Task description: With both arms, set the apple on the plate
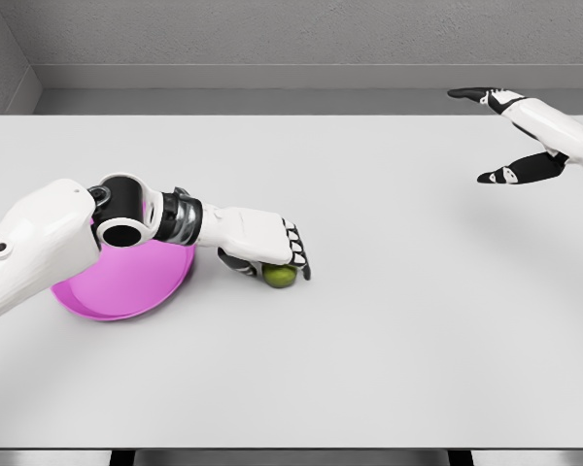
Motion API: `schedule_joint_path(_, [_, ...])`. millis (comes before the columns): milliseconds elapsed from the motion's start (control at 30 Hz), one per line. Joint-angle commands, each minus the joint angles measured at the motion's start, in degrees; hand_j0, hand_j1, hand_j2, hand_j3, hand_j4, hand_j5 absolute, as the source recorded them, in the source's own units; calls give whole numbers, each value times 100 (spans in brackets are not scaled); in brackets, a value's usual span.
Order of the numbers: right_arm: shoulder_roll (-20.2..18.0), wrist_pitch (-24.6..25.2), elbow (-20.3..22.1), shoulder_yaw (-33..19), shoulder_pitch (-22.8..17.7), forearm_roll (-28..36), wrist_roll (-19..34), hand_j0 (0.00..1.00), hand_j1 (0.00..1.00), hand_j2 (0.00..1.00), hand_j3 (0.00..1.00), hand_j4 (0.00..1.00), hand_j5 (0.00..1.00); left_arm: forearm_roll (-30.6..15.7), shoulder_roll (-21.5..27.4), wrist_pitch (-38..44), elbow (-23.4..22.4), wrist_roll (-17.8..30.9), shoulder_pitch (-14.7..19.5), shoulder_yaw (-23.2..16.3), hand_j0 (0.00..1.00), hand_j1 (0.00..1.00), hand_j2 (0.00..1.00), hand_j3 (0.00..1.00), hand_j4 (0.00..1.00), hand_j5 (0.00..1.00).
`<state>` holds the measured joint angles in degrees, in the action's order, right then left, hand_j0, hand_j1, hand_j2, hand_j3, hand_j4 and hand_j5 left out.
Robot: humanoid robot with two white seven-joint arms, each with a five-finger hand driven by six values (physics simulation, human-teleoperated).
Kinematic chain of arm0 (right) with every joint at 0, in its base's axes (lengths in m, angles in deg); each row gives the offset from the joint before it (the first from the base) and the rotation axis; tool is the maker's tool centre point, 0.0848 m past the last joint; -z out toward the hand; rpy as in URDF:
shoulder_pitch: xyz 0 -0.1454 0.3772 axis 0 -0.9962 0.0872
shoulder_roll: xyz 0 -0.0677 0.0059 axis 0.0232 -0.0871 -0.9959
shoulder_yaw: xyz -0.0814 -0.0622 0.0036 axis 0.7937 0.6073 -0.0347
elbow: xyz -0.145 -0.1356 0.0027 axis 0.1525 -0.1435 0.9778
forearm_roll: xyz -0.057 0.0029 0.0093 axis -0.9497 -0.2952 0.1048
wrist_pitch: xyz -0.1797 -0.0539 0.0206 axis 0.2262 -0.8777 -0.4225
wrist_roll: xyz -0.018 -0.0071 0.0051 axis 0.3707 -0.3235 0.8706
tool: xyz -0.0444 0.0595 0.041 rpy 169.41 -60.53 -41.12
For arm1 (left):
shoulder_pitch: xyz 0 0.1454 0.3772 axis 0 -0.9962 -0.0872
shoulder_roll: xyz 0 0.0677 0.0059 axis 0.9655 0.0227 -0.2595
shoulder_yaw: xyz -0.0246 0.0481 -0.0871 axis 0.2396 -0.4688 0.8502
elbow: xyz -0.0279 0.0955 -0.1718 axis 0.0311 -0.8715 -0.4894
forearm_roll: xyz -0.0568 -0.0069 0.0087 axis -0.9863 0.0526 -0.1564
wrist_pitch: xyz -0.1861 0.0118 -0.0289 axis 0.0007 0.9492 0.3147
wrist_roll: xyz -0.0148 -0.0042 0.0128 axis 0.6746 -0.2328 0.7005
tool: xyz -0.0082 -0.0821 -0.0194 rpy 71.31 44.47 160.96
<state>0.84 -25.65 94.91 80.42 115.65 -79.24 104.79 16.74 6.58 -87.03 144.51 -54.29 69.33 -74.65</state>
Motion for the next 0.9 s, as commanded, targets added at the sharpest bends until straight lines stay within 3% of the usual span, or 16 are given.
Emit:
schedule_joint_path(0, [-5,16,3,0,0,46,-3,100,100,100,100,100,100,-27,-1,11,-1,6,0,6,70,70,70,70,70,70])
schedule_joint_path(100, [-5,16,3,0,0,46,-3,100,100,100,100,100,100,-27,8,11,-1,6,0,6,69,69,69,69,69,69])
schedule_joint_path(433, [-14,16,3,0,53,37,-3,100,100,100,100,100,100,-36,61,11,-1,7,0,6,54,54,54,54,54,54])
schedule_joint_path(633, [-14,16,-6,0,44,37,-3,100,100,100,100,100,100,-115,201,11,43,-2,88,49,52,52,52,52,52,52])
schedule_joint_path(767, [-5,16,-6,0,44,37,-3,100,100,100,100,100,100,-554,605,11,78,-2,167,260,51,51,51,51,51,51])
schedule_joint_path(867, [-5,16,-6,9,44,28,-3,100,100,100,100,100,100,-1037,1133,11,78,-2,167,638,45,45,45,45,45,45])
